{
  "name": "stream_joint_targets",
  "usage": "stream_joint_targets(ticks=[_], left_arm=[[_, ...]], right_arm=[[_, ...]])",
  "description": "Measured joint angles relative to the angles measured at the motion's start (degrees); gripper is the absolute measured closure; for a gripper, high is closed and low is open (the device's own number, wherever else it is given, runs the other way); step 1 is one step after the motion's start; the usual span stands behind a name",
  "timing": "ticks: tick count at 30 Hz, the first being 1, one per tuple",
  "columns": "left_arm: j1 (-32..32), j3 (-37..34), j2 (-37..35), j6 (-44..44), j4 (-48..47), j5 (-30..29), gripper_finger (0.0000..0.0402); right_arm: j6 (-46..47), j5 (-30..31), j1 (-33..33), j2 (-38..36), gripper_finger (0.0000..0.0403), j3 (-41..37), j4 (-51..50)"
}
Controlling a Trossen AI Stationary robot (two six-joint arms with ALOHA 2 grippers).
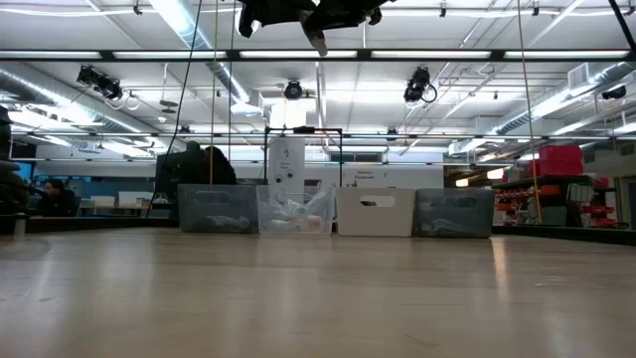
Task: Pick & Place Travel size toiletries
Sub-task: Put the white toothpaste into the left black bin
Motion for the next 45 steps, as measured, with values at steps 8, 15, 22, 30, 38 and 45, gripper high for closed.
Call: stream_joint_targets(ticks=[8, 15, 22, 30, 38, 45], left_arm=[[-0.01, 0.00, -0.05, 0.19, -0.45, -0.09, 0.0331], [-0.02, 0.00, -0.05, 0.17, -0.73, 0.07, 0.0354], [-0.02, 0.00, -0.05, 0.17, -0.77, 0.07, 0.0357], [-0.02, 0.00, -0.05, 0.06, -0.74, 0.09, 0.0358], [-0.02, 0.00, -0.05, 0.05, -0.71, 0.10, 0.0359], [-0.04, 0.00, -0.05, 0.06, -0.69, 0.25, 0.0359]], right_arm=[[0.00, 0.02, 0.00, -0.02, 0.0340, 0.00, -0.12], [-0.44, 0.02, -0.02, -0.02, 0.0338, 0.00, -0.12], [-0.46, 0.02, -0.04, -0.02, 0.0338, 0.00, -0.05], [-0.46, 0.07, -0.04, -0.02, 0.0338, 0.00, 0.01], [-0.46, 0.07, -0.04, -0.02, 0.0329, 0.00, 0.19], [-0.44, 0.07, -0.10, -0.02, 0.0309, 0.00, 0.26]])
